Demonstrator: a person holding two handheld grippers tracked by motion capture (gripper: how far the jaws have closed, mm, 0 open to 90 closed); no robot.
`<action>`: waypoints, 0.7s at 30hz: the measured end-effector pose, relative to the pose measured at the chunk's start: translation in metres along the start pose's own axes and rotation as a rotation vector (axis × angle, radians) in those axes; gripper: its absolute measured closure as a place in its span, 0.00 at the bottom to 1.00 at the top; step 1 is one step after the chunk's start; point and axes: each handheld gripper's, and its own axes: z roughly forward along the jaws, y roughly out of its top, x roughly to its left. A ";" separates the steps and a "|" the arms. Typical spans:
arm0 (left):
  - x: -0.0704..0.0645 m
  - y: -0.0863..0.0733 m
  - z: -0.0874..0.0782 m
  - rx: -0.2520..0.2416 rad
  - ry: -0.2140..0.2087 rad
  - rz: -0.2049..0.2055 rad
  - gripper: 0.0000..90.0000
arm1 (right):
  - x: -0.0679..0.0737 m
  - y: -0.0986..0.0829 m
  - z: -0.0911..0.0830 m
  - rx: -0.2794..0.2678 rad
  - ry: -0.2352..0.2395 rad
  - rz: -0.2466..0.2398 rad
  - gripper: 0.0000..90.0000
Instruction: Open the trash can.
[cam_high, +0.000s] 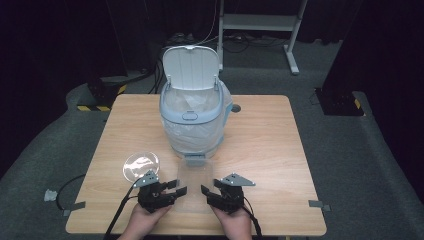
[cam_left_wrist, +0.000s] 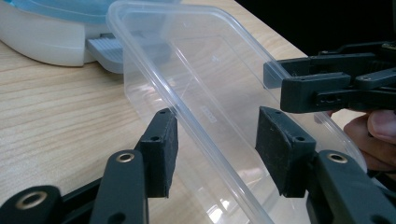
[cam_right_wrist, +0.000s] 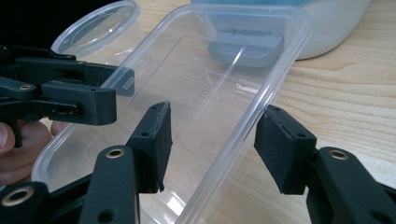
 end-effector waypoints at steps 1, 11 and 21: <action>-0.001 -0.001 -0.001 0.002 -0.002 0.003 0.54 | 0.002 -0.001 -0.002 -0.001 -0.001 -0.003 0.52; -0.005 -0.001 -0.006 -0.029 0.007 0.019 0.62 | 0.007 -0.002 -0.011 -0.022 -0.017 -0.024 0.59; -0.005 0.002 -0.006 -0.060 0.023 0.033 0.66 | 0.009 0.001 -0.013 -0.050 -0.044 -0.047 0.64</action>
